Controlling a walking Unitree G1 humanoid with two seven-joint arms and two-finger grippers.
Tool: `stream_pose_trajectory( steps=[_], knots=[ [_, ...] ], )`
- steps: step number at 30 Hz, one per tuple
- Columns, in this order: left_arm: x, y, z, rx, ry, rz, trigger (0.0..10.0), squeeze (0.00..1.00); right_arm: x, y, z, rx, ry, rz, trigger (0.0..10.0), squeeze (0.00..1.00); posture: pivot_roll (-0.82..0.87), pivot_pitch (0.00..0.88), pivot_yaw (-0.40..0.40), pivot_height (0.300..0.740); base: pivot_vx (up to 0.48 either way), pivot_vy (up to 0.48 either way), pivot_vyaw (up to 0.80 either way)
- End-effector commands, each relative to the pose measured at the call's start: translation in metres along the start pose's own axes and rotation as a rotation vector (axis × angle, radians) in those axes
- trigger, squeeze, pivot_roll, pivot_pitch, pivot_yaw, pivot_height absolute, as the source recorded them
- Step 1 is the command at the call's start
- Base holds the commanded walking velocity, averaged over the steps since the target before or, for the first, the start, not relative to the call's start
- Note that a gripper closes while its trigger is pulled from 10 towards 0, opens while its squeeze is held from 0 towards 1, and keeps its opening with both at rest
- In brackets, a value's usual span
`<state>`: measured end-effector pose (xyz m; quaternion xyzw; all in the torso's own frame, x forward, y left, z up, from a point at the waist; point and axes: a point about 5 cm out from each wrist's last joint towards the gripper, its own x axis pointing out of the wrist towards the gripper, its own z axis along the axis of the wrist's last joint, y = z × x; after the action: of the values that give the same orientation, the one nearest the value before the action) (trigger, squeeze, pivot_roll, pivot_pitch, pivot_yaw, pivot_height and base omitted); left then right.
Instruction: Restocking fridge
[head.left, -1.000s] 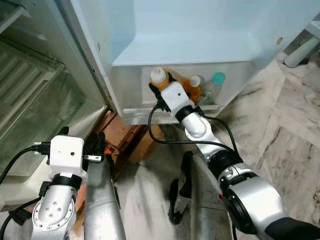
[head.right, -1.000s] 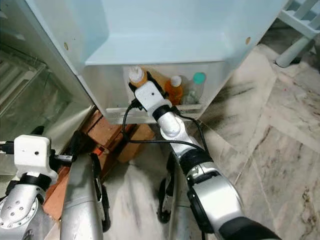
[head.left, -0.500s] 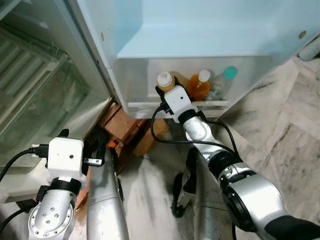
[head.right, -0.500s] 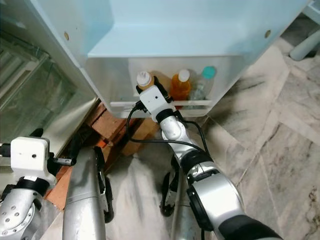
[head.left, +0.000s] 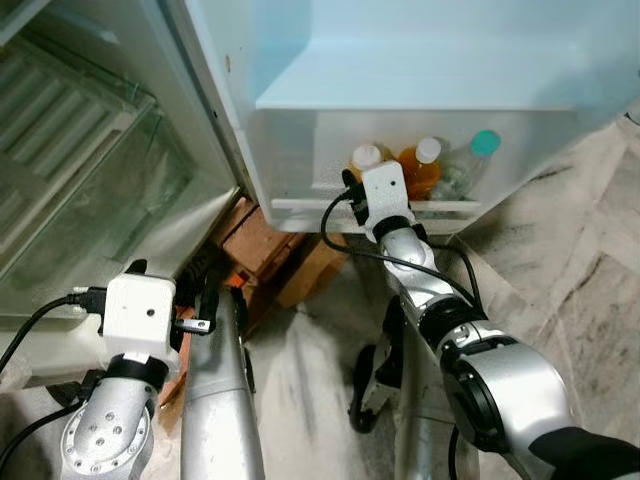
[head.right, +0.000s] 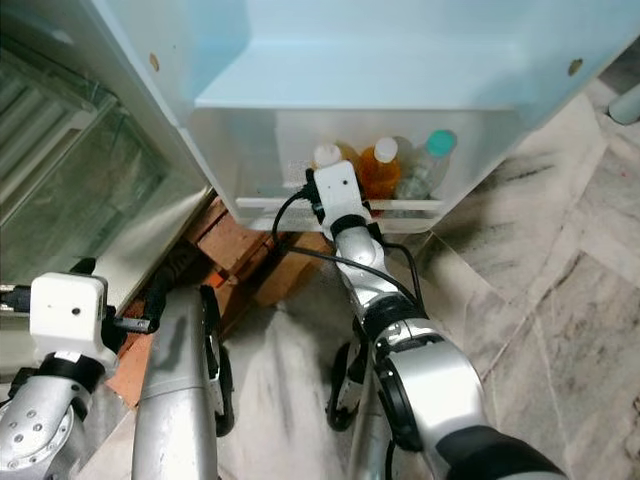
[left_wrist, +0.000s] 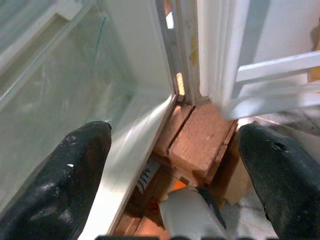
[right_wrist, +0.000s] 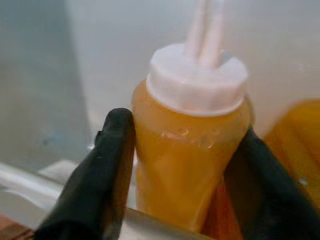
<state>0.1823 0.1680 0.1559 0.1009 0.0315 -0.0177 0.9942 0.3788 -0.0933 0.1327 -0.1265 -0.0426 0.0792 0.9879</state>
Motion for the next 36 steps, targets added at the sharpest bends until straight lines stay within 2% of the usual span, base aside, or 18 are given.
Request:
stream_pose_trajectory(
  steps=[1, 11, 18, 28, 36],
  knots=[
    [-0.002, 0.001, -0.007, 0.004, 0.042, 0.0, 10.0, 0.0, -0.005, -0.006, -0.015, 0.016, 0.072, -0.027, 10.0, 1.0, 0.3, 0.437, -0.022, 0.527, 0.0, 0.0, 0.0],
    [0.01, 0.003, -0.006, 0.014, 0.013, -0.001, 10.0, 0.0, 0.007, -0.006, 0.01, 0.064, 0.001, -0.04, 10.0, 1.0, 0.29, 0.391, -0.027, 0.527, 0.0, 0.0, 0.0],
    [0.026, 0.002, -0.004, 0.026, -0.03, -0.001, 10.0, 0.0, 0.02, -0.002, 0.046, 0.109, -0.121, -0.006, 10.0, 1.0, 0.28, 0.319, -0.04, 0.527, 0.0, 0.0, 0.0],
    [0.038, 0.002, -0.003, 0.043, -0.07, 0.001, 10.0, 0.0, 0.024, -0.003, 0.06, 0.142, -0.167, 0.015, 10.0, 1.0, 0.29, 0.259, -0.051, 0.527, 0.0, 0.0, 0.0],
    [0.045, 0.0, -0.004, 0.034, -0.09, 0.005, 10.0, 0.0, 0.023, -0.001, 0.066, 0.18, -0.199, 0.095, 10.0, 1.0, 0.27, 0.206, -0.069, 0.527, 0.0, 0.0, 0.0]
  ],
)
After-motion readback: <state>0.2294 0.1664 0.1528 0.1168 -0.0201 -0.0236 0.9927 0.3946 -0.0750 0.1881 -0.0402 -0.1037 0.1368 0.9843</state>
